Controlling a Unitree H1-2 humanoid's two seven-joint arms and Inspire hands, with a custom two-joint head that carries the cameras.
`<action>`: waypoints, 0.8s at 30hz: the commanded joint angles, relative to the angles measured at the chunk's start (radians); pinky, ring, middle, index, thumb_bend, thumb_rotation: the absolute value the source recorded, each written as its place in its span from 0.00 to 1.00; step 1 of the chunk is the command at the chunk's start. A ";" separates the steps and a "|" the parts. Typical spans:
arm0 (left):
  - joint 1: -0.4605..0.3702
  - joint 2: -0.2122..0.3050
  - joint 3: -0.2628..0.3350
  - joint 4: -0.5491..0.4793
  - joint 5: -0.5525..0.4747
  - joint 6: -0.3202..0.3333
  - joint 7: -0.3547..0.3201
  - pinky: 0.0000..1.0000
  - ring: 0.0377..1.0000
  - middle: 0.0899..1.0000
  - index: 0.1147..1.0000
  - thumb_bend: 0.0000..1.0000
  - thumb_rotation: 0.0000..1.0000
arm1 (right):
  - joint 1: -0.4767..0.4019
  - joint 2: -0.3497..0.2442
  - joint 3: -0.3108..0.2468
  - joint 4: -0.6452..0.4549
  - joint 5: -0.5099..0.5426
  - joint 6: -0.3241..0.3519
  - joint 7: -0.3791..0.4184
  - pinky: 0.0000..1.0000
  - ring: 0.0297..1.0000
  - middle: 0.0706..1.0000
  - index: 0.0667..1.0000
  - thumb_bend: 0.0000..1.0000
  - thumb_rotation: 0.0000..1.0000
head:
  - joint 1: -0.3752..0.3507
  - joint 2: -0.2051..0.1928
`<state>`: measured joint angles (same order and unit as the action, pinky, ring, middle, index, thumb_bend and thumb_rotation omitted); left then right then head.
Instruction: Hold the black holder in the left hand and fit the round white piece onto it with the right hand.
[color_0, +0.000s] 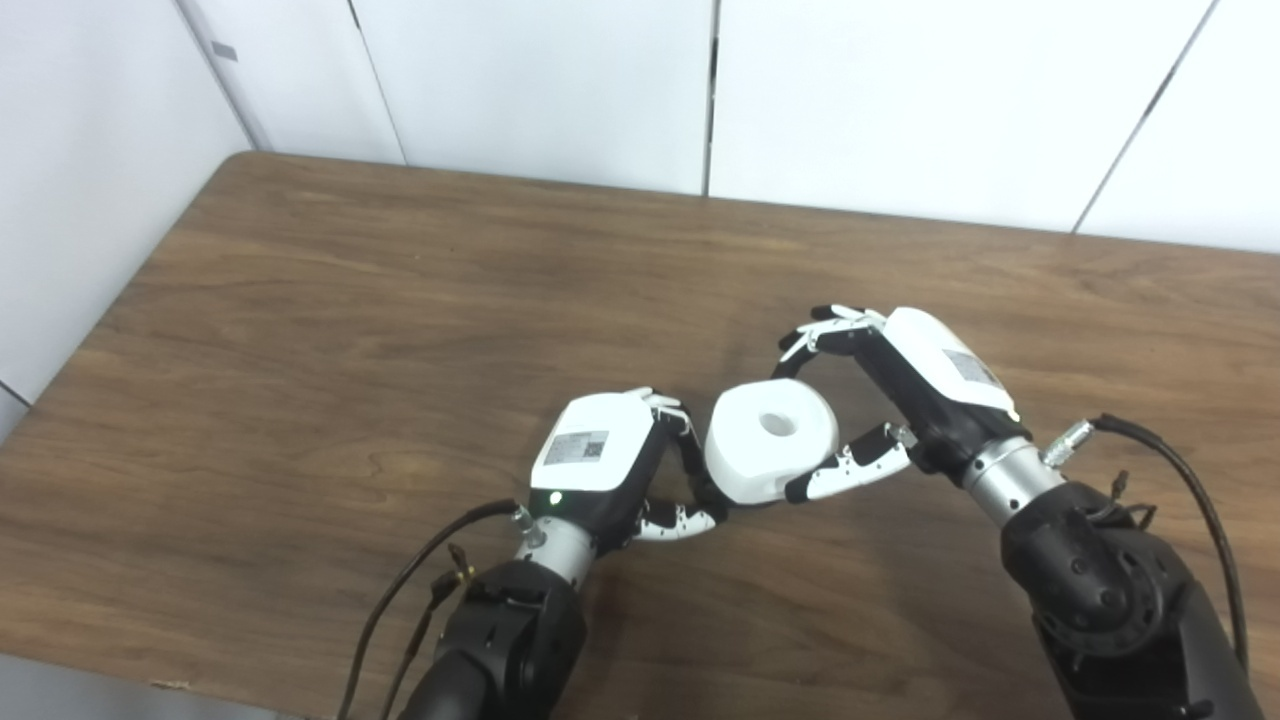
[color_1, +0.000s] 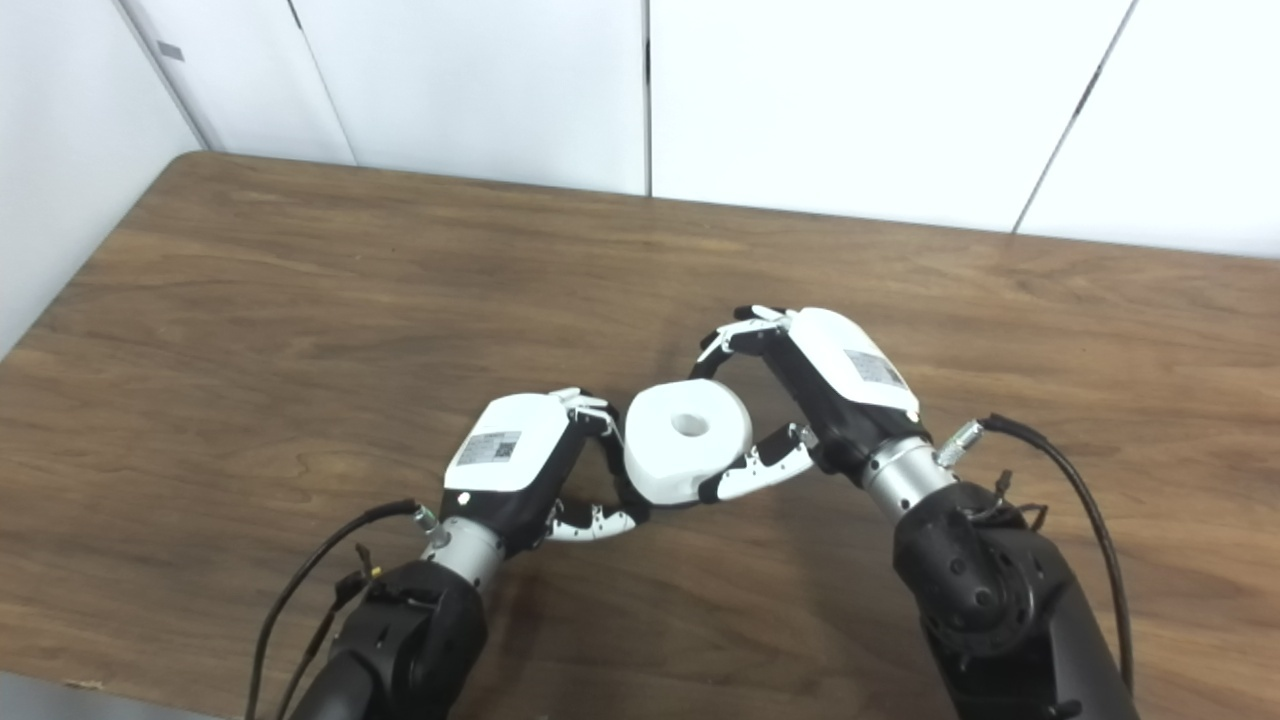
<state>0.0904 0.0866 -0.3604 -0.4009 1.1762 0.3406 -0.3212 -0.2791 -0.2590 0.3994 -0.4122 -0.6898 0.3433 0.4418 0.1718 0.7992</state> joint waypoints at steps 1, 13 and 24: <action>0.032 0.009 -0.009 0.031 -0.020 0.007 -0.053 0.83 0.87 0.78 0.42 0.52 0.05 | -0.027 -0.018 0.009 -0.018 -0.016 -0.022 0.027 0.94 0.90 0.75 0.45 0.52 0.15 | 0.001 -0.001; 0.032 0.006 -0.013 0.025 -0.010 0.012 -0.063 0.83 0.88 0.78 0.42 0.52 0.05 | -0.031 -0.034 0.009 -0.017 -0.023 -0.017 0.064 0.96 0.94 0.79 0.58 0.90 0.26 | -0.002 -0.001; 0.032 0.001 -0.013 0.026 -0.012 0.017 -0.067 0.84 0.88 0.78 0.42 0.52 0.05 | -0.023 -0.037 0.006 -0.020 -0.042 -0.012 0.079 0.97 0.96 0.82 0.63 0.96 0.32 | 0.000 0.002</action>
<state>0.0909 0.0856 -0.3614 -0.4014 1.1774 0.3409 -0.3228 -0.2761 -0.2946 0.4131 -0.4098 -0.7240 0.3439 0.5218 0.1718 0.8007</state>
